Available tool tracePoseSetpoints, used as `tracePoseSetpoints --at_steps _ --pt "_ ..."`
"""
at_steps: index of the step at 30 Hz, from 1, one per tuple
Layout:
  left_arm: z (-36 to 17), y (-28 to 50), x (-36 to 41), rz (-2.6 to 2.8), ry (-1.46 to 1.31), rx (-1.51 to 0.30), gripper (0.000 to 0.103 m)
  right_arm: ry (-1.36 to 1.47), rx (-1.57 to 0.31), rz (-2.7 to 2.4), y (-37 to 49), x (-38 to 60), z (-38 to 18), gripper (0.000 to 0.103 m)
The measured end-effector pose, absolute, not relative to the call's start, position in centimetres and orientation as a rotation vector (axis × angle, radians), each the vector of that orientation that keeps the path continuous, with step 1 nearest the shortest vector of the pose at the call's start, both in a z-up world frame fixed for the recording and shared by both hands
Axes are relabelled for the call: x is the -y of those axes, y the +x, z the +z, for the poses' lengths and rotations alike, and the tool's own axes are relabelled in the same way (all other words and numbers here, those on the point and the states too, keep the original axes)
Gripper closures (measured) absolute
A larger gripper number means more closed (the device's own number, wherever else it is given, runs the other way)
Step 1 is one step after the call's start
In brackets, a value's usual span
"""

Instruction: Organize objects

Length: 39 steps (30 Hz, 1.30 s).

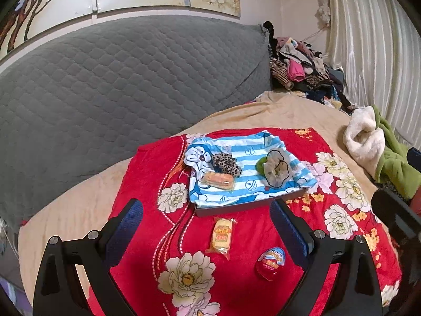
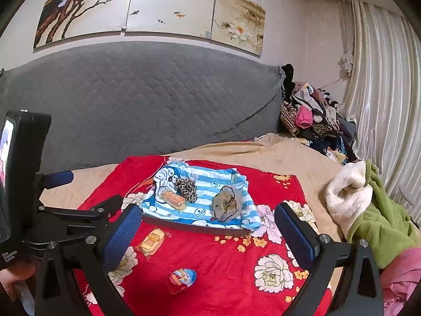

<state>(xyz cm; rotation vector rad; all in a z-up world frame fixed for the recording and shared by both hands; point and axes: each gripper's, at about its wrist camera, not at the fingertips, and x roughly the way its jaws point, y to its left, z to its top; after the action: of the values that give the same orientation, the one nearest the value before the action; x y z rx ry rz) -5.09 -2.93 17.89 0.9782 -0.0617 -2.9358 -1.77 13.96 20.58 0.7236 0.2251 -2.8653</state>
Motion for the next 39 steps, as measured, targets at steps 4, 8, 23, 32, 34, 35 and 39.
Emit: tracePoseSetpoints --at_steps 4,8,23,32,34,35,39 --pt "17.4 -4.5 3.2 -2.93 0.979 0.053 0.006 0.727 -0.231 -2.868 -1.3 -13.8 19.9 0.001" --pt "16.5 -4.0 3.1 -2.921 1.001 0.07 0.006 0.739 -0.239 -2.861 -0.8 -13.5 19.4 0.001" --pt "14.4 -2.3 3.9 -2.912 1.05 0.023 0.006 0.782 -0.223 -2.863 0.9 -13.3 17.5 0.001" --pt "11.5 -2.2 4.2 -2.906 1.098 0.017 0.006 0.84 -0.213 -2.866 1.5 -12.9 14.6 0.001" --pt "10.7 -2.3 4.4 -2.903 1.109 0.011 0.006 0.856 -0.218 -2.867 1.5 -12.8 13.7 0.001" --pt "10.4 -2.4 4.5 -2.901 1.108 0.009 0.006 0.864 -0.219 -2.864 1.5 -12.7 13.2 0.001" --pt "8.7 -3.1 4.8 -2.9 1.129 -0.018 0.006 0.9 -0.211 -2.864 1.2 -12.5 11.6 0.001"
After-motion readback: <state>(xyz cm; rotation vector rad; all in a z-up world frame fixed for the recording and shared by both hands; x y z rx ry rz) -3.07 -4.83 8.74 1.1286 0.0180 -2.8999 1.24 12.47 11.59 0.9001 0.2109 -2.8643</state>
